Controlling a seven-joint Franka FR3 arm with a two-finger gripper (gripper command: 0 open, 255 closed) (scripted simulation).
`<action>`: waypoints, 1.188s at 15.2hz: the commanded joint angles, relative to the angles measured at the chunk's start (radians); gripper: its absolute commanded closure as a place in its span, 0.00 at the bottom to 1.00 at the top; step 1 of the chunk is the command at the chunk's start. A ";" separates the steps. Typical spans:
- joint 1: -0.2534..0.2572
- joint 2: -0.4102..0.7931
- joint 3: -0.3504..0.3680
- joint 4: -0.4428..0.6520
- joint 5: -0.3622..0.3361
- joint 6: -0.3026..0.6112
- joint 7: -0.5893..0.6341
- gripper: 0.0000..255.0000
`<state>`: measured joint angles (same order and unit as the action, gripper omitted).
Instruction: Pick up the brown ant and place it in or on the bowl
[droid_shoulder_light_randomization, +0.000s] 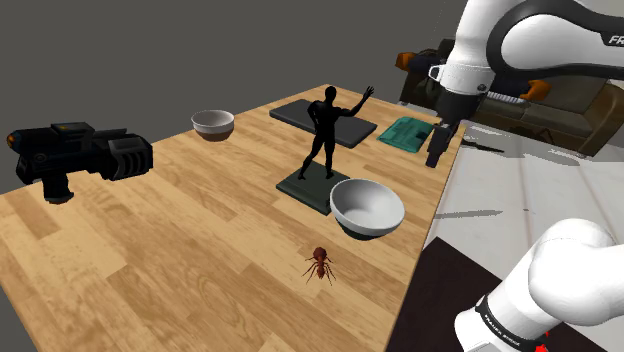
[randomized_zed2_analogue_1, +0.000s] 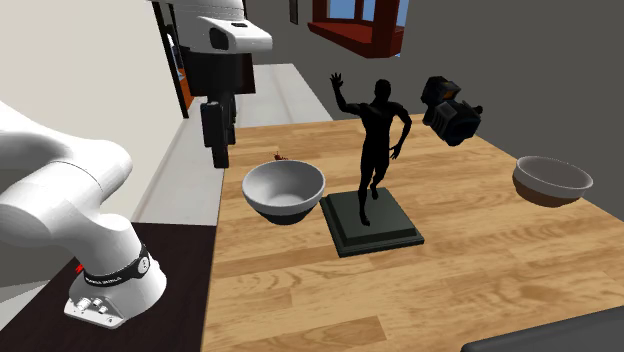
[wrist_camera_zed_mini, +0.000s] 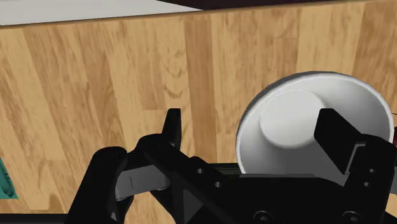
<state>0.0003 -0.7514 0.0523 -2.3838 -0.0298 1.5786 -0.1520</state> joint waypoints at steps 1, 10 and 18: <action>0.000 0.000 0.000 0.000 0.000 0.000 0.000 0.00; 0.041 0.017 0.221 -0.112 0.146 0.163 0.319 0.00; 0.045 0.171 0.440 -0.099 0.225 0.343 0.611 0.00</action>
<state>0.0483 -0.6015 0.4673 -2.4910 0.1901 1.9022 0.4206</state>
